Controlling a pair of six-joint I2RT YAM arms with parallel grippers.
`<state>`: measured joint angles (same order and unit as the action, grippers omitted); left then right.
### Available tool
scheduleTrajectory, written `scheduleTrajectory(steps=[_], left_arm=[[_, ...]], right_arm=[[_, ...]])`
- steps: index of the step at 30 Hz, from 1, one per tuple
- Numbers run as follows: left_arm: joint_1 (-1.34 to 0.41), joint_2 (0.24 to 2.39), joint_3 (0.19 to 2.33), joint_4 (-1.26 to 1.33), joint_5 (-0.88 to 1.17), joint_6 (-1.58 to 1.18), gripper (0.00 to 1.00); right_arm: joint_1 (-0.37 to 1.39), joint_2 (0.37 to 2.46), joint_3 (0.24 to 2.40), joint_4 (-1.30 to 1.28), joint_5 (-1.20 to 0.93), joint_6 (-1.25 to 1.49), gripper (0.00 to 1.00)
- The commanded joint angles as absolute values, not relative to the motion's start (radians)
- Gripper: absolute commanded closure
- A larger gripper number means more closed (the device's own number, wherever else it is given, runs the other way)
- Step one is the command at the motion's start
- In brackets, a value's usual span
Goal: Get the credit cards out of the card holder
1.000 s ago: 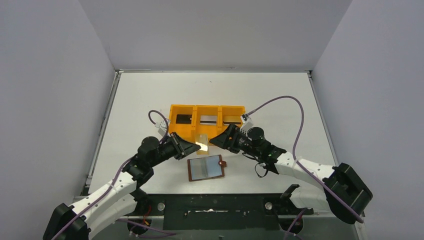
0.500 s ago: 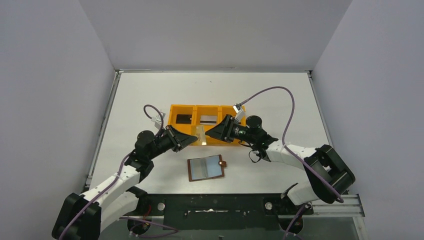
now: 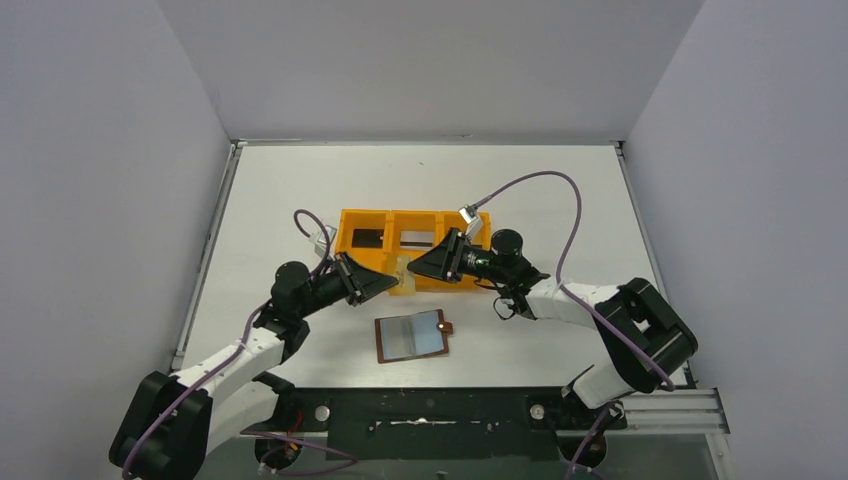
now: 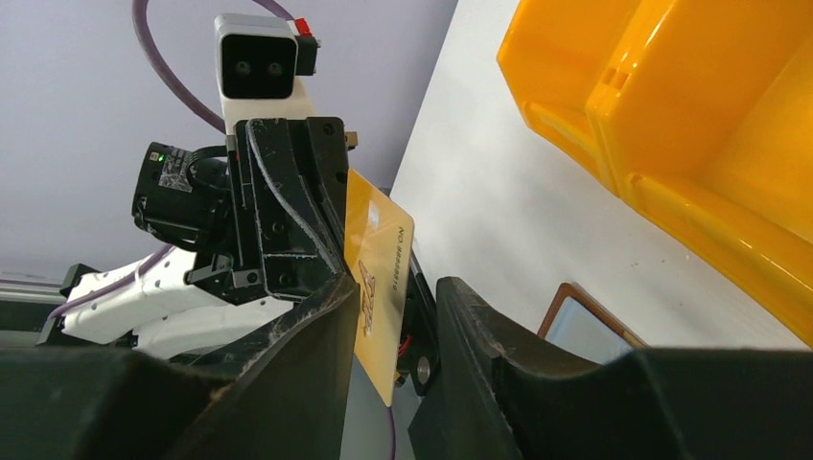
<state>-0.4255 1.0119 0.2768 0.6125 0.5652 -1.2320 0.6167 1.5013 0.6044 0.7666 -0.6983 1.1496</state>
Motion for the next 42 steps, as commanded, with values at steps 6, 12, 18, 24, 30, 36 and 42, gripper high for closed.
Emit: scheduleTrajectory(steps=[6,12,18,24,30,36,42], left_arm=[[-0.395,1.067,0.246,0.832,0.630,-1.282,1.00],[-0.368,1.068,0.226,0.847,0.611,-1.289,1.00],[-0.365,1.114,0.234,0.923,0.643,-1.309,1.00],[-0.365,1.117,0.227,0.940,0.661,-1.319,1.00],[-0.365,1.108,0.230,0.929,0.657,-1.320,1.00],[-0.365,1.106,0.232,0.924,0.651,-1.312,1.00],[-0.365,1.093,0.236,0.892,0.640,-1.298,1.00]], right_arm=[[0.617,1.548,0.653,0.896,-0.757,1.195,0.74],[0.617,1.537,0.645,0.883,-0.780,1.196,0.75],[0.617,1.582,0.653,0.974,-0.805,1.255,0.72],[0.627,1.612,0.651,1.032,-0.791,1.287,0.73],[0.628,1.603,0.655,0.999,-0.792,1.266,0.76],[0.628,1.592,0.653,1.023,-0.814,1.282,0.88],[0.627,1.568,0.638,1.012,-0.813,1.277,1.00]])
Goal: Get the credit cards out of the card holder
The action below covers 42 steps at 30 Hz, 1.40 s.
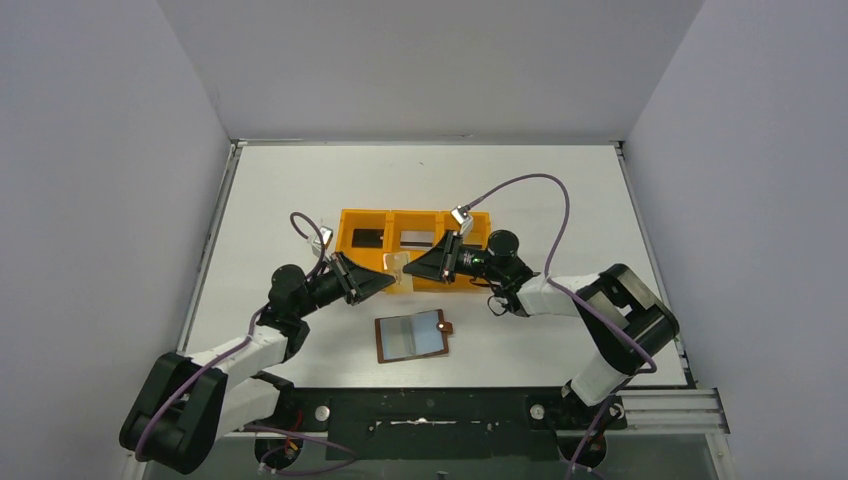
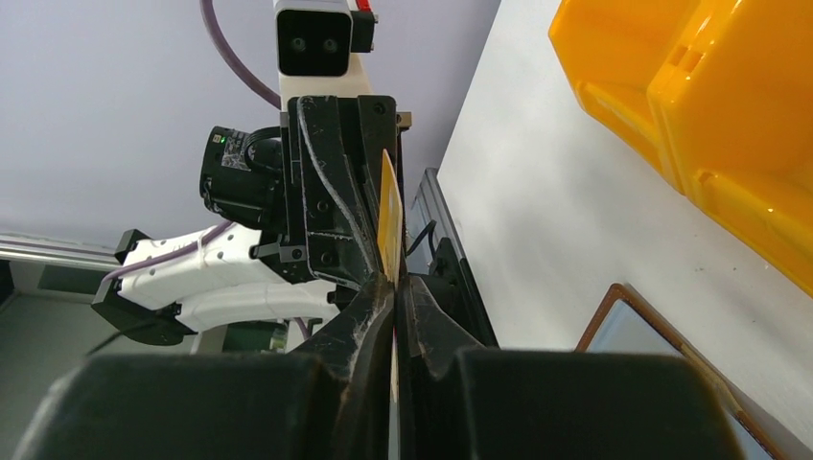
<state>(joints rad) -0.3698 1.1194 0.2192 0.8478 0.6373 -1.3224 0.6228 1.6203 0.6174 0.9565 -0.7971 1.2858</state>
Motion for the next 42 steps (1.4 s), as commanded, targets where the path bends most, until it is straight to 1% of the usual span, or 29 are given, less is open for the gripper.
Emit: scheduleTrajectory(steps=[1,2,3,4,5,9,10,12,13,15,17,21,24,27,33,36,39,42], left_arm=[[-0.365,1.091,0.237,0.889,0.643,-1.297,0.92],[-0.365,1.091,0.239,0.884,0.646,-1.292,0.83],[-0.365,1.086,0.244,0.872,0.648,-1.286,0.70],[-0.365,1.082,0.249,0.854,0.652,-1.276,0.59],[-0.365,1.074,0.254,0.831,0.653,-1.263,0.52],[-0.358,1.012,0.292,0.641,0.617,-1.177,0.33],[-0.355,0.990,0.309,0.569,0.599,-1.144,0.28],[-0.350,0.952,0.354,0.402,0.563,-1.058,0.22],[-0.348,0.934,0.382,0.308,0.536,-1.008,0.17],[-0.344,0.909,0.455,0.117,0.478,-0.900,0.14],[-0.344,0.890,0.529,-0.085,0.379,-0.802,0.14],[-0.342,0.850,0.637,-0.281,0.203,-0.689,0.13],[-0.341,0.808,0.690,-0.345,0.110,-0.649,0.12],[-0.341,0.763,0.709,-0.377,0.025,-0.620,0.12],[-0.339,0.693,0.698,-0.415,-0.145,-0.565,0.12],[-0.339,0.678,0.685,-0.436,-0.198,-0.533,0.12],[-0.339,0.668,0.662,-0.446,-0.236,-0.494,0.11],[-0.339,0.671,0.662,-0.452,-0.249,-0.473,0.11]], right_arm=[[0.628,1.563,0.635,1.007,-0.811,1.276,1.00],[0.628,1.557,0.631,1.001,-0.805,1.274,1.00],[0.626,1.550,0.628,0.990,-0.797,1.267,1.00],[0.625,1.543,0.625,0.966,-0.786,1.260,1.00],[0.622,1.534,0.624,0.937,-0.774,1.246,1.00],[0.605,1.481,0.639,0.746,-0.709,1.147,1.00],[0.600,1.461,0.648,0.675,-0.687,1.112,1.00],[0.589,1.414,0.676,0.512,-0.618,1.026,1.00],[0.586,1.389,0.695,0.423,-0.574,0.971,1.00],[0.586,1.327,0.743,0.239,-0.476,0.862,1.00],[0.585,1.279,0.784,0.107,-0.374,0.765,1.00],[0.583,1.207,0.830,-0.040,-0.188,0.595,1.00],[0.581,1.182,0.850,-0.093,-0.094,0.495,1.00],[0.584,1.162,0.856,-0.106,-0.045,0.403,1.00],[0.633,1.135,0.819,-0.035,0.042,0.153,1.00],[0.703,1.152,0.815,-0.030,0.059,-0.065,1.00],[0.783,1.197,0.823,-0.036,0.166,-0.270,1.00],[0.792,1.263,0.850,-0.074,0.166,-0.384,1.00]])
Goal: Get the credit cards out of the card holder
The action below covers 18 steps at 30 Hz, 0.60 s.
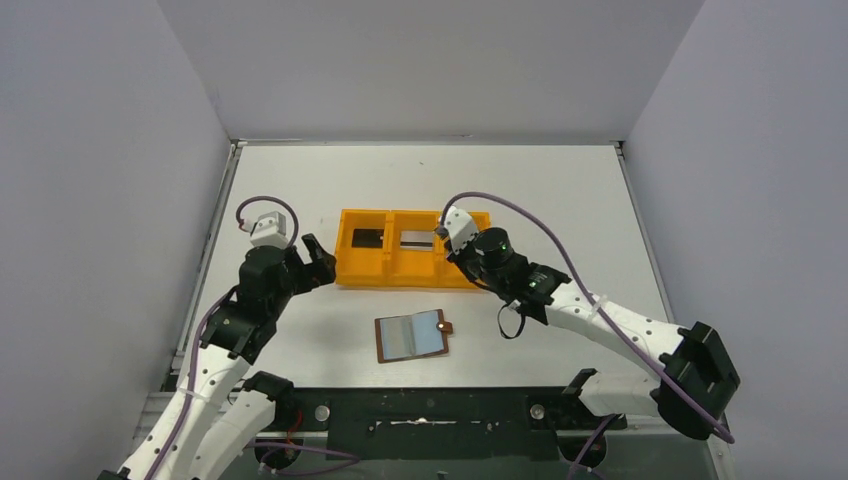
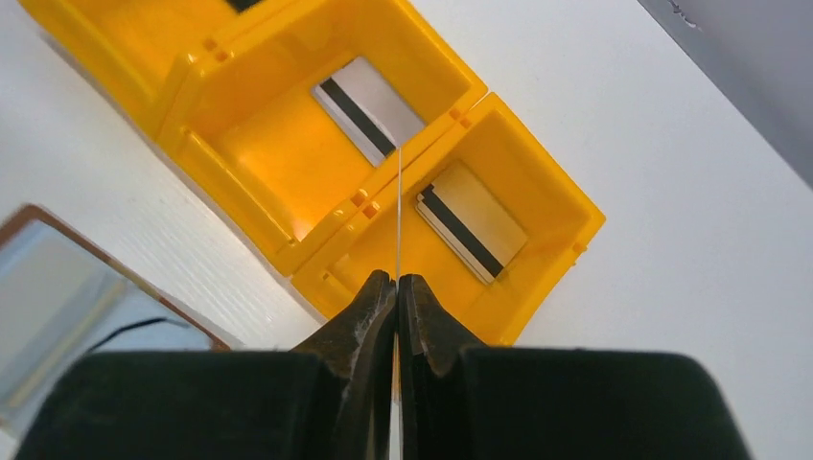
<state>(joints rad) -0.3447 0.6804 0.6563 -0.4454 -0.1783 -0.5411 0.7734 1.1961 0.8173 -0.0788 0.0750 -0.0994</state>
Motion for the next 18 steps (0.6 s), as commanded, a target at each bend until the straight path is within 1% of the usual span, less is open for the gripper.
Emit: scheduleTrajectory(steps=[1,5,10,15,18], left_arm=[[-0.339,0.673,0.662,-0.453,-0.257,-0.470,0.11],[-0.339,0.683,0.662,-0.459,-0.260,-0.476,0.11],[-0.339,0.693,0.661,-0.449,-0.257,-0.474,0.12],[-0.339,0.705,0.661,-0.440,-0.244,-0.472,0.11],[-0.339,0.705,0.666,-0.438,-0.235,-0.469,0.12]], right_arm=[[0.792,1.286,0.861,-0.085,0.177,-0.410,1.00],[0.783,1.321,0.870,-0.089,0.178,-0.538,1.00],[0.744,1.323,0.864,-0.086,0.036,-0.654,1.00],[0.696,1.360,0.900,-0.113,-0.084,-0.706,1.00],[0.685,1.402,0.927,-0.143,-0.089,-0.768,1.00]])
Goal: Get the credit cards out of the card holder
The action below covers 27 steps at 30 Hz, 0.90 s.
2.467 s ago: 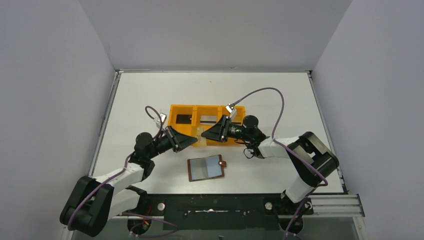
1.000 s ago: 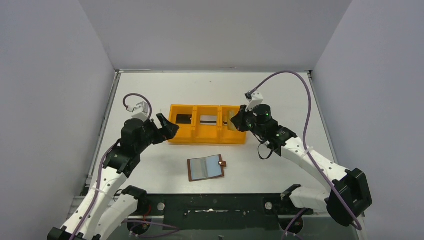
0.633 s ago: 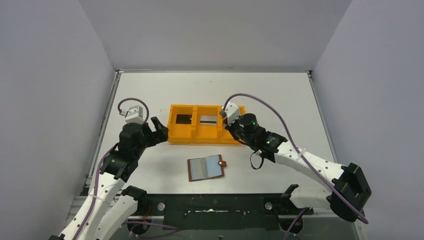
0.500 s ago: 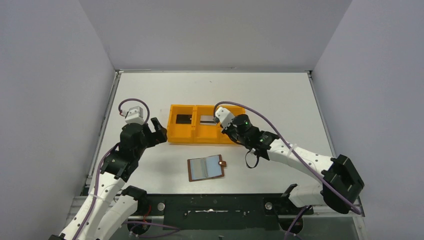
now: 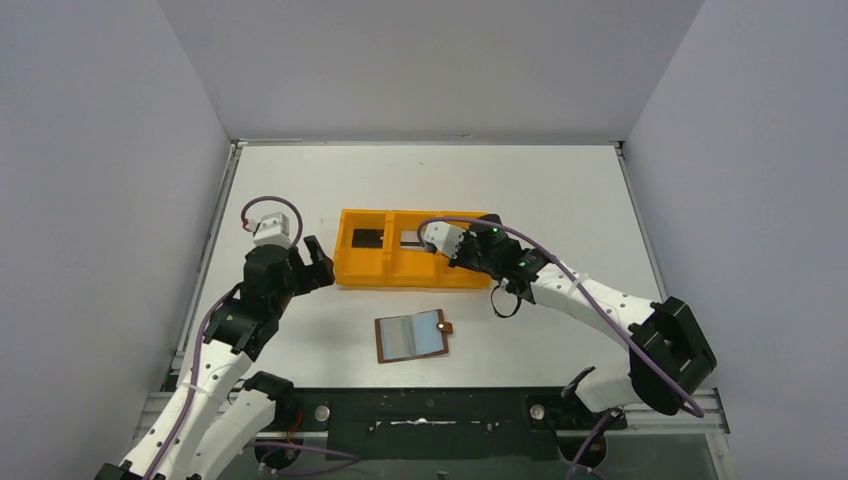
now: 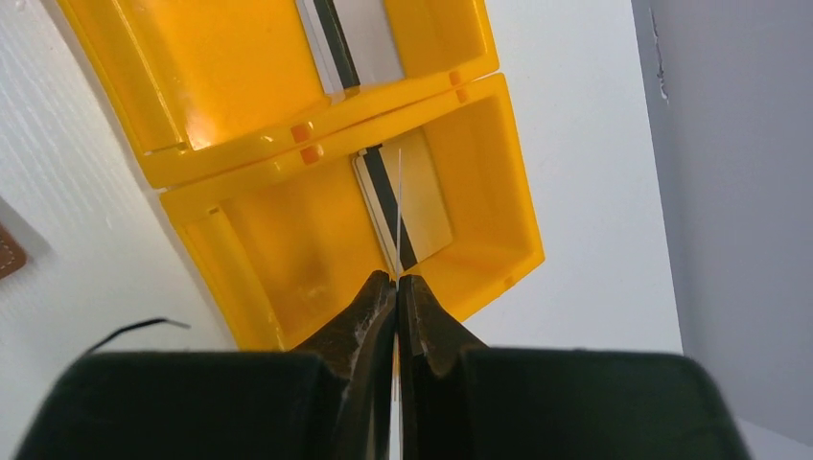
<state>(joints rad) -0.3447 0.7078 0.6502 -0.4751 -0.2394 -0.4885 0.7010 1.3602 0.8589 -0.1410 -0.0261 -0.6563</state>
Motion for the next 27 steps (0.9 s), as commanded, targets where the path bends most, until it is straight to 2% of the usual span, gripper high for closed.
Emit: scheduleTrajectory(steps=[1,14,27], left_arm=[[-0.339,0.700,0.664,-0.436,-0.233,-0.467,0.11],[-0.338,0.658,0.661,-0.426,-0.237,-0.456,0.11],[-0.339,0.641,0.661,-0.433,-0.249,-0.456,0.11]], right_arm=[[0.683,1.421,0.935,-0.148,-0.084,-0.786,1.00],[0.653,1.586,1.059,-0.213,-0.040,-0.910,1.00],[0.619,1.722,1.078,-0.035,0.021,-0.981,1.00]])
